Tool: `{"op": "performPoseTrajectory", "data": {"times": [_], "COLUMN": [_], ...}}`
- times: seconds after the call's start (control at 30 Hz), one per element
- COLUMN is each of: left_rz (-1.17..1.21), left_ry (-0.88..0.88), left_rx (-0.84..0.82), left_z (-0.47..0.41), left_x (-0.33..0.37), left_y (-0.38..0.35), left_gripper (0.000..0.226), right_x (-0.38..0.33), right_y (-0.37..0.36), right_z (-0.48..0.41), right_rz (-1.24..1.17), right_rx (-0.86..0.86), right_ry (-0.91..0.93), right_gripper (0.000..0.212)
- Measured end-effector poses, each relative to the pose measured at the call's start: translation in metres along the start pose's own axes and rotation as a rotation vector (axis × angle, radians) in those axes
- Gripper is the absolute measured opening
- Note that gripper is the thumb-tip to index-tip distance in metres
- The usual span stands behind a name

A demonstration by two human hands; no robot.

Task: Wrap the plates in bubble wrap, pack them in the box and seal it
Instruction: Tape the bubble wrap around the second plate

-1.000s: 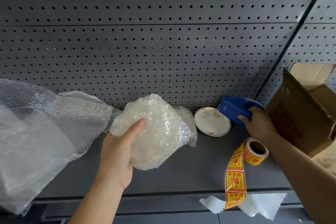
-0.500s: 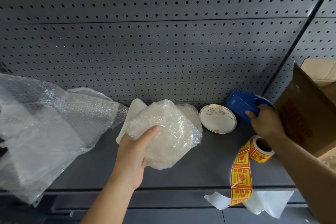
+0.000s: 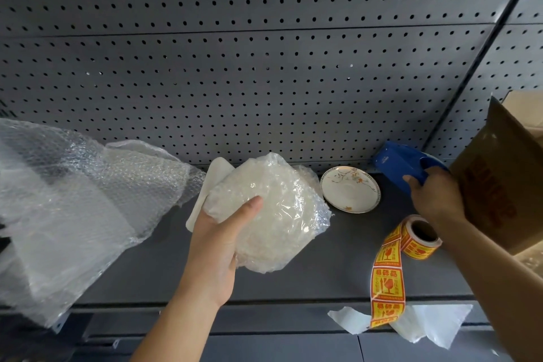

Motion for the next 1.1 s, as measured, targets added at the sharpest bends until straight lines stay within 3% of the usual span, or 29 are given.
{"op": "performPoseTrajectory", "data": {"times": [0.43,0.77,0.83,0.9,1.0,1.1], "left_rz": [-0.081,-0.089,-0.115,-0.156,-0.215,-0.255], "left_ry": [-0.020,0.091,0.108,0.138,0.231,0.256], "left_rx": [0.005,-0.043,-0.058,-0.096,-0.173,-0.202], "left_z": [-0.006,-0.007,-0.005,-0.001,0.004,-0.009], "left_x": [-0.017,-0.035,-0.038,-0.041,-0.047,-0.041], "left_y": [0.005,-0.016,-0.016,-0.016,-0.021,-0.026], "left_gripper": [0.060,0.039,0.040,0.039,0.037,0.037], "right_x": [0.007,-0.006,-0.019,-0.035,-0.067,-0.101], "right_y": [-0.006,0.006,0.021,0.031,0.016,0.007], "right_z": [-0.003,0.006,0.023,0.051,0.125,0.188], "right_rz": [0.220,0.273,0.140,-0.167,-0.628,-0.790], "right_rx": [0.042,-0.021,-0.017,-0.174,-0.728,-1.166], "right_ry": [-0.038,0.004,0.060,0.037,-0.088,-0.062], "right_gripper": [0.038,0.039,0.044,0.041,0.027,0.029]}}
Point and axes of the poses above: each hand's wrist, its own z-axis away from the middle knuckle, its own y-axis out of the back of the hand, x = y × z, the point moved 10 cm from there along -z, towards the middle knuckle, and after that the axes turned 11 degrees about -y, right-handed, at the moved point
